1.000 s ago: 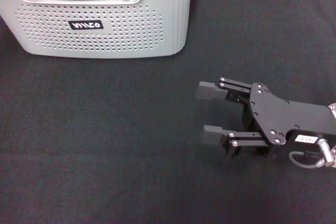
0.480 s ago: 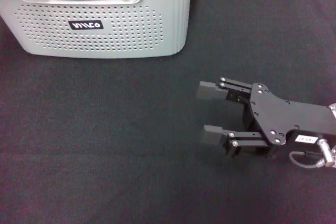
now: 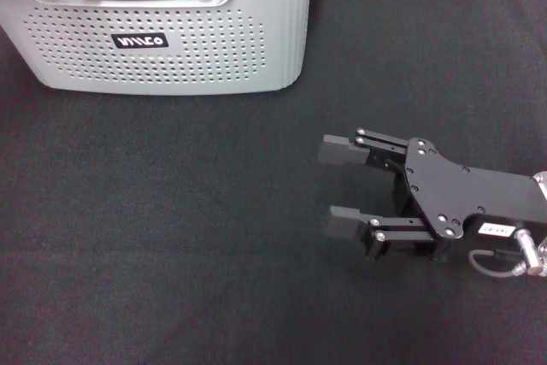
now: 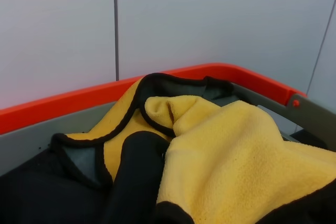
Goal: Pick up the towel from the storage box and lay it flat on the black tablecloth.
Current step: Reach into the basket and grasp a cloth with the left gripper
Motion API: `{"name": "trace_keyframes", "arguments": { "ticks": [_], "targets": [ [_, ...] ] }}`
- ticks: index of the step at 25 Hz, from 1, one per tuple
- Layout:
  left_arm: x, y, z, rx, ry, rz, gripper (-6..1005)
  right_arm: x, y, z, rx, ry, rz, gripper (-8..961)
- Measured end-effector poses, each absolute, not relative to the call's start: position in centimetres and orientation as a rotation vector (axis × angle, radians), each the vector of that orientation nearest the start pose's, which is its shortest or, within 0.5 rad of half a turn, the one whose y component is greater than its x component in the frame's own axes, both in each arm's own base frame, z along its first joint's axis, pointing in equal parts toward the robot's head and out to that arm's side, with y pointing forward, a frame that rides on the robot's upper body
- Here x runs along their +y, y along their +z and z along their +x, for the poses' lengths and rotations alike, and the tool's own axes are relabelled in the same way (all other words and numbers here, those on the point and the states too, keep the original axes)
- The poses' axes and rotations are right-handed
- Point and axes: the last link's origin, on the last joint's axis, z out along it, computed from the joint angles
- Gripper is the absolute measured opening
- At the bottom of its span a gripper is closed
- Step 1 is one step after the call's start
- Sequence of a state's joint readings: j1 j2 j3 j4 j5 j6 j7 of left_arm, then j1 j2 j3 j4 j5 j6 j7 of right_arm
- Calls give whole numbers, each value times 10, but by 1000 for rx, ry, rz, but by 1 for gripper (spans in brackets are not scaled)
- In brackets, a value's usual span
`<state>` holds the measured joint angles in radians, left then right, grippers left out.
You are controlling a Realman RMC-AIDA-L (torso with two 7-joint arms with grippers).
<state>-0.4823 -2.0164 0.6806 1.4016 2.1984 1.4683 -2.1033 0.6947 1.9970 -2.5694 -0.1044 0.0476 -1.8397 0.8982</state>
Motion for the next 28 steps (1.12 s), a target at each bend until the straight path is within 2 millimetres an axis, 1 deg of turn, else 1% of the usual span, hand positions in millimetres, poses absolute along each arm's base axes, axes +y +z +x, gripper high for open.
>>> {"name": "trace_keyframes", "arguments": {
  "ticks": [15, 23, 28],
  "targets": [
    [369, 156, -235, -803, -328, -2265, 580, 273, -46, 194, 336, 1549, -2824, 800],
    [372, 153, -237, -832, -347, -2258, 343, 272, -46, 195, 328, 1550, -2819, 800],
    [376, 151, -238, -839, -367, -2245, 284, 271, -46, 197, 335, 1552, -2807, 800]
  ]
}}
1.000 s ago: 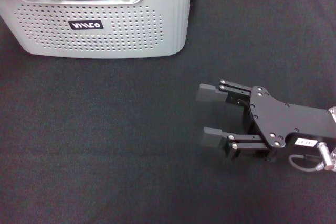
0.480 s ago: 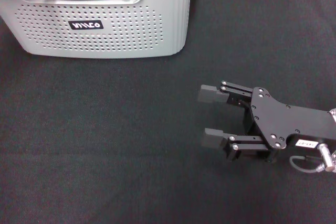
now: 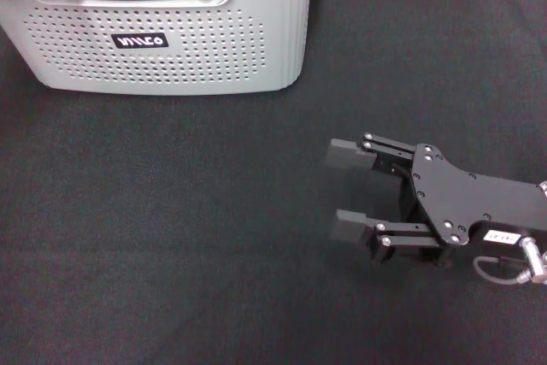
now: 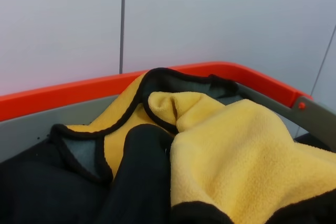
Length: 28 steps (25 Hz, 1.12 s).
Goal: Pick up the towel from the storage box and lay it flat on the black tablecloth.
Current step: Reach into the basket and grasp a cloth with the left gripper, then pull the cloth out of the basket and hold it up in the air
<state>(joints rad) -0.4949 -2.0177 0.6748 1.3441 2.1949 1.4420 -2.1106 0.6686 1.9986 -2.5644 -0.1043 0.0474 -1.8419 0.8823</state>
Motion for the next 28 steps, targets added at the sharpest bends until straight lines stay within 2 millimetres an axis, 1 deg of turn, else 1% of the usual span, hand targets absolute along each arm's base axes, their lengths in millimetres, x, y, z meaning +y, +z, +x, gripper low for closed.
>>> {"name": "trace_keyframes", "arguments": {
  "ticks": [1, 6, 8, 12, 15, 16, 17, 19, 22, 24, 25, 28],
  "targets": [
    [376, 151, -238, -840, -371, -2243, 272, 271, -46, 197, 336, 1553, -2804, 800],
    [376, 149, -236, -837, -375, -2251, 139, 268, -45, 201, 340, 1560, -2781, 800],
    [376, 149, -235, -832, -379, -2253, 111, 268, -44, 201, 342, 1564, -2774, 800],
    [375, 153, -229, -811, -466, -2255, 55, 267, -44, 203, 348, 1565, -2768, 801],
    [371, 161, -223, -793, -580, -2245, 52, 267, -44, 203, 342, 1563, -2764, 800],
    [371, 161, -223, -793, -580, -2245, 51, 266, -44, 204, 330, 1561, -2759, 800],
    [369, 165, -220, -781, -635, -2241, 50, 266, -43, 204, 313, 1558, -2749, 800],
    [359, 180, -204, -700, -855, -2241, 49, 266, -45, 207, 260, 1542, -2701, 799],
    [348, 193, -189, -617, -1041, -2243, 50, 267, -51, 212, 120, 1460, -2586, 798],
    [342, 198, -181, -574, -1137, -2251, 50, 267, -60, 216, -30, 1349, -2482, 797],
    [339, 200, -177, -556, -1176, -2259, 50, 267, -63, 215, -72, 1320, -2449, 797],
    [333, 204, -168, -516, -1264, -2276, 49, 271, -76, 212, -215, 1159, -2348, 795]
  ]
}}
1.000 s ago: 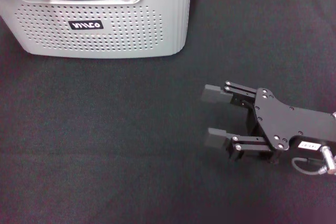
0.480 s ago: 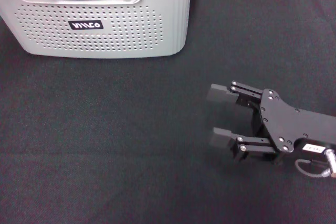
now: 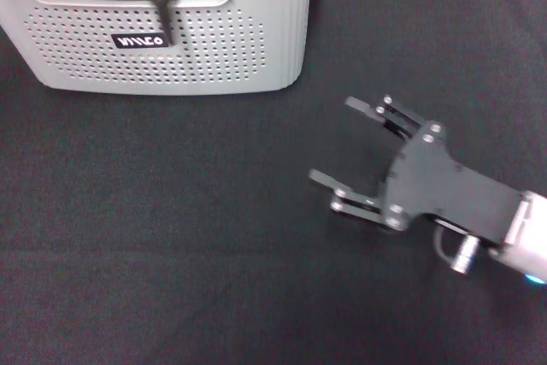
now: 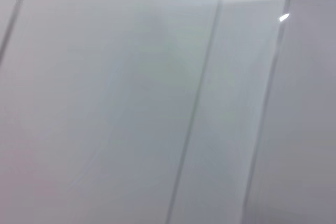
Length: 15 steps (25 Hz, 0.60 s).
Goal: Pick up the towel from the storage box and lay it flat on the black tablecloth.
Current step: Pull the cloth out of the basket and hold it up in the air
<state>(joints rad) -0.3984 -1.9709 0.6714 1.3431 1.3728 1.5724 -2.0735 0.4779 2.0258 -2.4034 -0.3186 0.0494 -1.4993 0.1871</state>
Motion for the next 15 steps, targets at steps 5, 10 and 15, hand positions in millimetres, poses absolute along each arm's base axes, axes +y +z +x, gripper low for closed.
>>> {"name": "trace_keyframes", "arguments": {
  "ticks": [5, 10, 15],
  "targets": [
    [326, 207, -155, -476, -1383, -2299, 46, 284, -94, 197, -468, 807, -2142, 793],
    [319, 210, -145, -430, -1476, -2315, 45, 287, -89, 180, -628, 663, -1928, 794],
    [317, 210, -144, -431, -1499, -2322, 45, 290, -86, 169, -686, 644, -1841, 793]
  ]
}}
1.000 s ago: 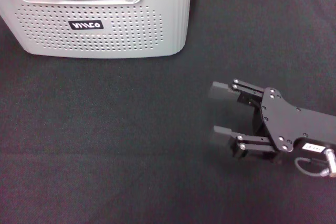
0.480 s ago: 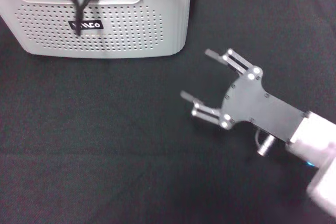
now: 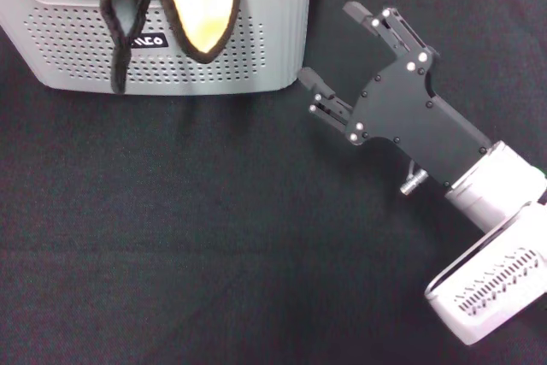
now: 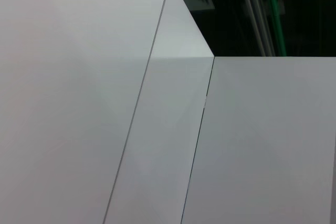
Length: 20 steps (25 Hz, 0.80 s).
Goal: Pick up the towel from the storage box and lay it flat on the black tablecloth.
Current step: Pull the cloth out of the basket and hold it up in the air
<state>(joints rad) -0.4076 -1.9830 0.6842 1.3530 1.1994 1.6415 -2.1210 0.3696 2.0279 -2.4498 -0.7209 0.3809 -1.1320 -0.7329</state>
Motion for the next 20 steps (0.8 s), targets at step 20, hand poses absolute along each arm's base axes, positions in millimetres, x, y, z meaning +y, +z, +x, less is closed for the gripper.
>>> {"name": "trace_keyframes", "arguments": {
  "ticks": [20],
  "targets": [
    [317, 208, -144, -430, -1485, -2335, 44, 298, -109, 128, -986, 645, -1842, 705]
  ]
}}
